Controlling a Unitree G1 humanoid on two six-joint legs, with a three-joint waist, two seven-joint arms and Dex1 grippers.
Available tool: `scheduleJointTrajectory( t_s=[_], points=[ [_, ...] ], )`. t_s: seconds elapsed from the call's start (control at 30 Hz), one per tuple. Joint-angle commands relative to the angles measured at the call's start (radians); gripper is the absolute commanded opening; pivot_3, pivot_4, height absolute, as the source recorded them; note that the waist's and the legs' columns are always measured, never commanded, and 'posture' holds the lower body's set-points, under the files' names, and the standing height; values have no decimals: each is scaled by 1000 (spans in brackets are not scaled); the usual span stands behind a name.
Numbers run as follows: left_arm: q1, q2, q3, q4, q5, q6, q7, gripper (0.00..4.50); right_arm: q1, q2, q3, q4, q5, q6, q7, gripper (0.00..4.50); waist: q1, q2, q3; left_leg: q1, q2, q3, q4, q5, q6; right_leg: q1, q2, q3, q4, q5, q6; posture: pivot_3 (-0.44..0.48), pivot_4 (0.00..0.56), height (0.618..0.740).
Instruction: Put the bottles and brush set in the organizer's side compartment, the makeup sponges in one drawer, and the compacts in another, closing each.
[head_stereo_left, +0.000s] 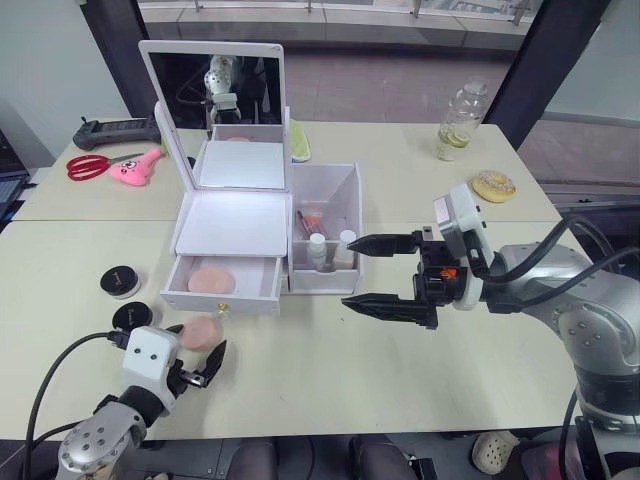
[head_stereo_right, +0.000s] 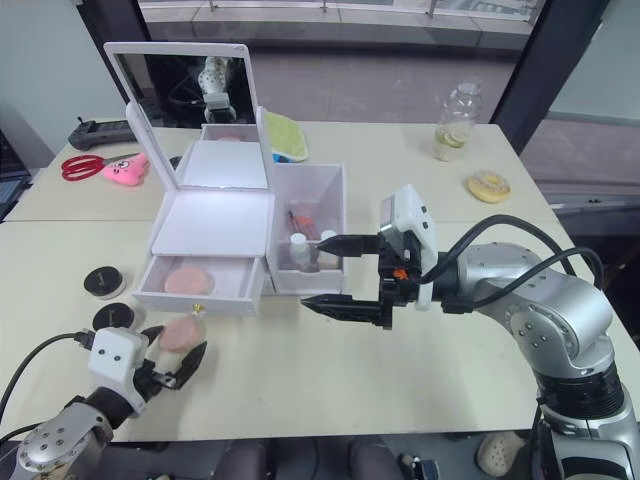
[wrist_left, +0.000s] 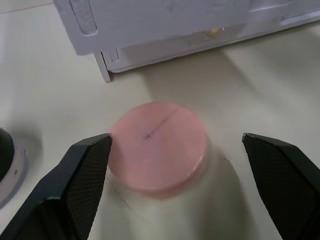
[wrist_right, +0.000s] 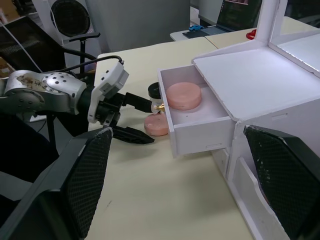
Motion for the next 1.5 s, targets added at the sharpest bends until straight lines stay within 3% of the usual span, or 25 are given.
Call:
scheduleJointTrajectory(
  t_s=[0.03, 0.4, 0.77, 1.5],
  points=[
    [-13, -9, 12, 16, -19, 22, 17, 4471, -33, 0, -19, -24, 7, -12, 1, 4500, -1, 0, 0, 0, 0, 0, 0, 0, 0, 0, 0, 0, 0, 0, 0, 0, 150, 740],
    [-75, -36, -38, 89, -39, 49, 34, 4471, -53, 0, -25, -26, 7, -9, -12, 4500, 16, 2, -1, 0, -1, 0, 1, 0, 0, 1, -1, 0, 0, 0, 1, 0, 150, 740],
    [-17, 1, -29, 33, -25, -7, 23, 4471, -56, 3, -27, -19, 12, -10, -20, 4500, 18, 2, -1, 0, -1, 0, 1, 0, 0, 1, -1, 0, -1, 0, 1, 0, 150, 740],
    [-220, -1, -98, 134, -26, 71, 57, 4471, -66, 0, -39, -34, 44, 6, -57, 4500, 22, 2, -1, 0, -1, 0, 1, 0, 0, 1, -1, 0, -1, 1, 1, 0, 150, 740]
  ],
)
